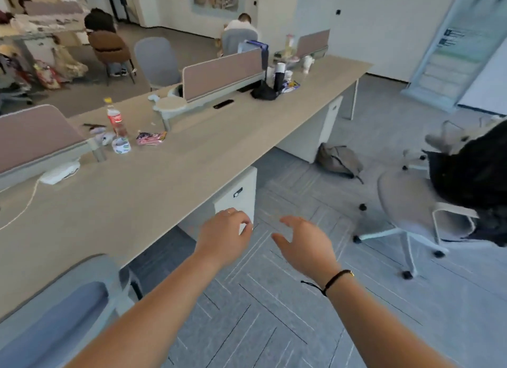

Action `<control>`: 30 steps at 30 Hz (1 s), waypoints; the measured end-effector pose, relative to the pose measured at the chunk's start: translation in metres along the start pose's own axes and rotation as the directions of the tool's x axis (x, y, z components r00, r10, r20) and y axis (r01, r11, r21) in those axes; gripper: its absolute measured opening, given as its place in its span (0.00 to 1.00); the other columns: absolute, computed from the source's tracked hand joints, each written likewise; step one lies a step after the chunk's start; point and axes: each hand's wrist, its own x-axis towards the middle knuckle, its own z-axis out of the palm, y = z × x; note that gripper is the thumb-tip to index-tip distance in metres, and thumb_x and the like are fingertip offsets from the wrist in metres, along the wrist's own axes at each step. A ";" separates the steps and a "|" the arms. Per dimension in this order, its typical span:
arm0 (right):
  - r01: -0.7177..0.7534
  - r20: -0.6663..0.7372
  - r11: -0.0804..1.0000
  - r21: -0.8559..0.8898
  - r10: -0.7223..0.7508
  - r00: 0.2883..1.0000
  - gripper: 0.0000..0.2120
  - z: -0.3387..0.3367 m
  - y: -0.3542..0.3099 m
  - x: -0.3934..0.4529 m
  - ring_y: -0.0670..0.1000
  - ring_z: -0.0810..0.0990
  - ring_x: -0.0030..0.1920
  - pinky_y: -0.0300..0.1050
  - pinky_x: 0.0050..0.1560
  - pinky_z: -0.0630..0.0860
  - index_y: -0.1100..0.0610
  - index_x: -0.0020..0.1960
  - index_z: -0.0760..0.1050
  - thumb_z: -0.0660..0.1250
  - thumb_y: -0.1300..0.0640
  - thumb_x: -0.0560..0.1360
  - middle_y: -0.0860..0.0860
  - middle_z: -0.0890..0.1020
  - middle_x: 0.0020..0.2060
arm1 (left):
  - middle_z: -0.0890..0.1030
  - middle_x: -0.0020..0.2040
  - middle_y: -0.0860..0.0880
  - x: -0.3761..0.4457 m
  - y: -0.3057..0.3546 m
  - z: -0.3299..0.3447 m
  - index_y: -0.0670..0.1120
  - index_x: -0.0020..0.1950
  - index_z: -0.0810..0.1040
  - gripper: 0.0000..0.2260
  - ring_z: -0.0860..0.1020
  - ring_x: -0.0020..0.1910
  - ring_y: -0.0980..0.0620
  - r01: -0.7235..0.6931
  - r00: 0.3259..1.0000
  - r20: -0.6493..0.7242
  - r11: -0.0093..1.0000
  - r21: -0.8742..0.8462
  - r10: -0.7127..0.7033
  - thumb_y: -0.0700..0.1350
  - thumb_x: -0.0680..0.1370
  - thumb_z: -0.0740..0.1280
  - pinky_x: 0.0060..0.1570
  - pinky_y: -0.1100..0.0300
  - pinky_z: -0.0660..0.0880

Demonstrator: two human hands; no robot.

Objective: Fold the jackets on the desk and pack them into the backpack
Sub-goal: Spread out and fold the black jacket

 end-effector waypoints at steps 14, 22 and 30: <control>-0.388 -0.267 0.917 0.087 0.397 0.878 0.16 -0.128 0.247 0.001 0.50 0.79 0.54 0.49 0.54 0.77 0.50 0.59 0.77 0.65 0.41 0.78 0.46 0.80 0.56 | 0.79 0.53 0.58 0.131 0.253 0.152 0.53 0.50 0.81 0.07 0.76 0.53 0.55 -0.401 0.911 0.077 0.914 -0.066 0.405 0.51 0.80 0.64 0.43 0.58 0.72; -0.607 -0.333 0.789 0.092 0.599 0.728 0.15 -0.166 0.349 0.041 0.52 0.79 0.55 0.47 0.49 0.72 0.51 0.61 0.75 0.65 0.44 0.79 0.48 0.79 0.57 | 0.79 0.54 0.58 0.249 0.365 0.238 0.54 0.50 0.81 0.06 0.75 0.55 0.53 -0.571 0.790 0.105 0.787 -0.234 0.604 0.51 0.79 0.65 0.48 0.55 0.74; -0.690 -0.447 0.704 0.169 0.678 0.583 0.19 -0.241 0.403 0.130 0.52 0.78 0.57 0.46 0.50 0.74 0.50 0.66 0.72 0.66 0.44 0.79 0.49 0.78 0.61 | 0.77 0.57 0.56 0.388 0.455 0.265 0.53 0.56 0.81 0.08 0.74 0.57 0.55 -0.698 0.614 0.174 0.632 -0.337 0.770 0.51 0.80 0.65 0.52 0.57 0.73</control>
